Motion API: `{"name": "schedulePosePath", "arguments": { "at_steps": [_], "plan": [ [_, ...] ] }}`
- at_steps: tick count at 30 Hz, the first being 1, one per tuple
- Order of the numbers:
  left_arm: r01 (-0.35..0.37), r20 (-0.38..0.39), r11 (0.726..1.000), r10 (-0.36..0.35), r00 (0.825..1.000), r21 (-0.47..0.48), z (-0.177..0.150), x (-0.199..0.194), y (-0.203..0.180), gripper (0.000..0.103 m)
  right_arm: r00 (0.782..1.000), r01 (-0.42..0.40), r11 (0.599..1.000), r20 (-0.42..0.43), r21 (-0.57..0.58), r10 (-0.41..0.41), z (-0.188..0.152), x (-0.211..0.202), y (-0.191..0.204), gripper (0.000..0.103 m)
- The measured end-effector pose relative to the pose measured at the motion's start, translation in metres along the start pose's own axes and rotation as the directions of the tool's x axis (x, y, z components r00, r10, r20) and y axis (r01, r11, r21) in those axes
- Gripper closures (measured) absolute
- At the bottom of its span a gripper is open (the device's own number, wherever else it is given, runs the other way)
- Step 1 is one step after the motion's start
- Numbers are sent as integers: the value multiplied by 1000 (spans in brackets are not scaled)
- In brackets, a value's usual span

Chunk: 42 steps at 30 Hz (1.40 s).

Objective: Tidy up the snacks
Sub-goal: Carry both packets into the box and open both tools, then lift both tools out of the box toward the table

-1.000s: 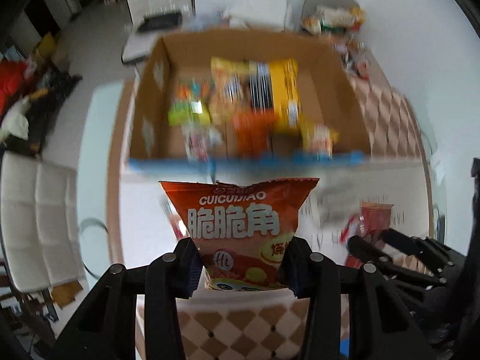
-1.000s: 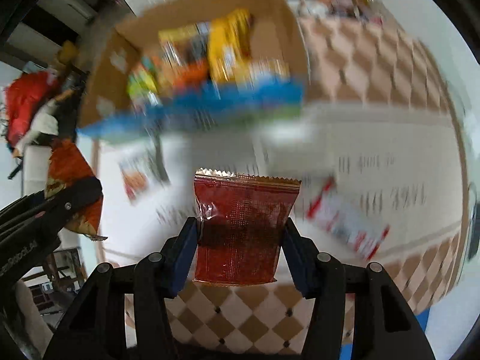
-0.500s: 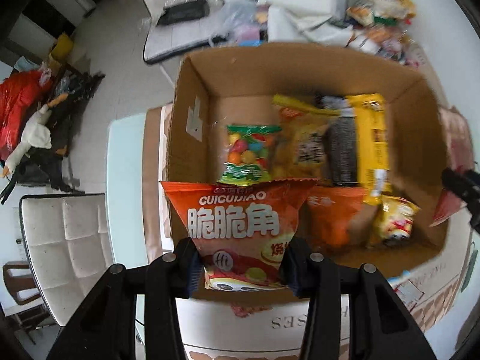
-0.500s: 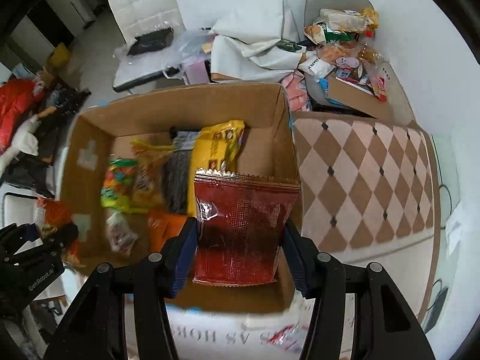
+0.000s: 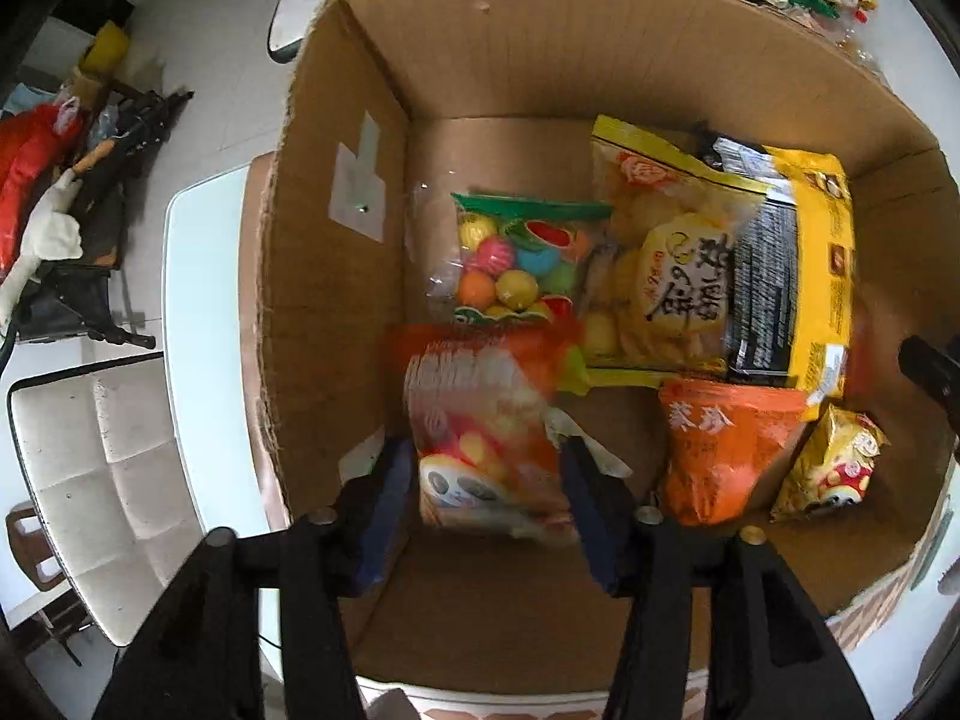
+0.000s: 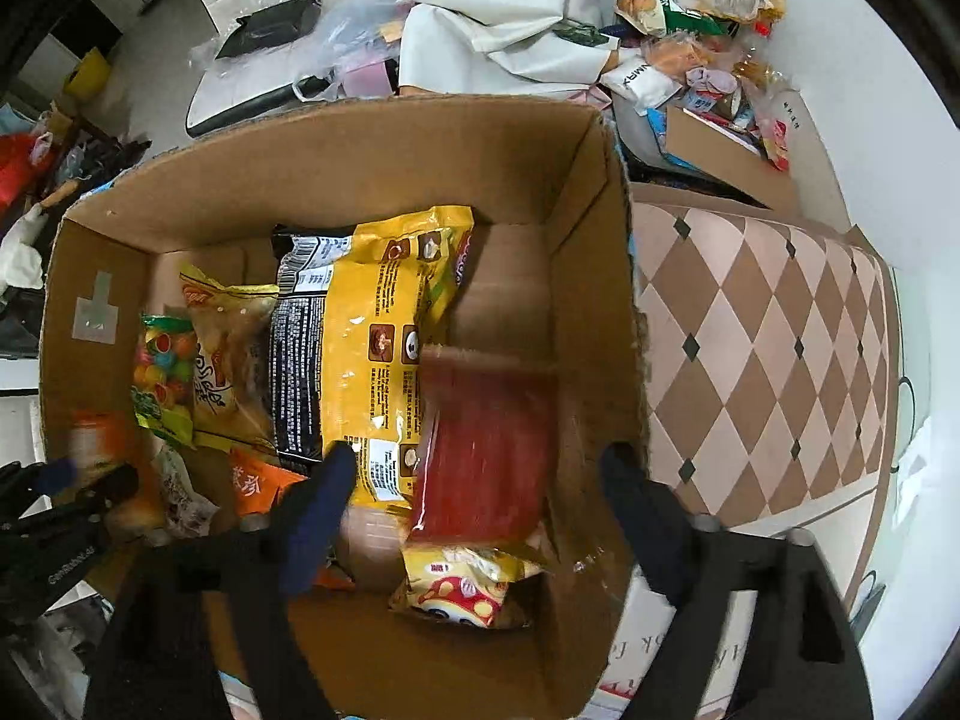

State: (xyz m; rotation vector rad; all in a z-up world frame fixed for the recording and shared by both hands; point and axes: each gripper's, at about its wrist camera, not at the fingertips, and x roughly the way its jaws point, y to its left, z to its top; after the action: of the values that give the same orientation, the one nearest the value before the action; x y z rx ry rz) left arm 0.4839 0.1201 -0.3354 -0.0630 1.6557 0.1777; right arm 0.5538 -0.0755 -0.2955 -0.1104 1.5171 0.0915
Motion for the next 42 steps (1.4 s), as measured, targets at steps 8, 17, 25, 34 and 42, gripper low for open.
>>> {"name": "schedulePosePath", "arguments": {
  "at_steps": [8, 17, 25, 34, 42],
  "plan": [
    [24, 27, 999, -23, 999, -32, 0, -3, 6, 47, 1000, -22, 1000, -1, 13, 22, -6, 0, 0, 14],
    [85, 167, 993, -71, 983, -77, -27, -42, 8, 47, 998, -50, 998, 51, 26, 48, -35, -24, 4, 14],
    [81, 319, 994, -52, 946, -77, -66, -89, 3, 36, 990, -44, 999, 132, 22, 41, -80, -58, 10, 14],
    [78, 466, 995, -42, 884, -59, -122, -147, 3, 36, 967, -46, 999, 252, 19, 40, -131, -114, 11, 14],
    [83, 538, 996, -47, 842, -42, -170, -180, -1, 36, 942, -75, 997, 330, 18, 65, -177, -161, 9, 14]
  ]
}}
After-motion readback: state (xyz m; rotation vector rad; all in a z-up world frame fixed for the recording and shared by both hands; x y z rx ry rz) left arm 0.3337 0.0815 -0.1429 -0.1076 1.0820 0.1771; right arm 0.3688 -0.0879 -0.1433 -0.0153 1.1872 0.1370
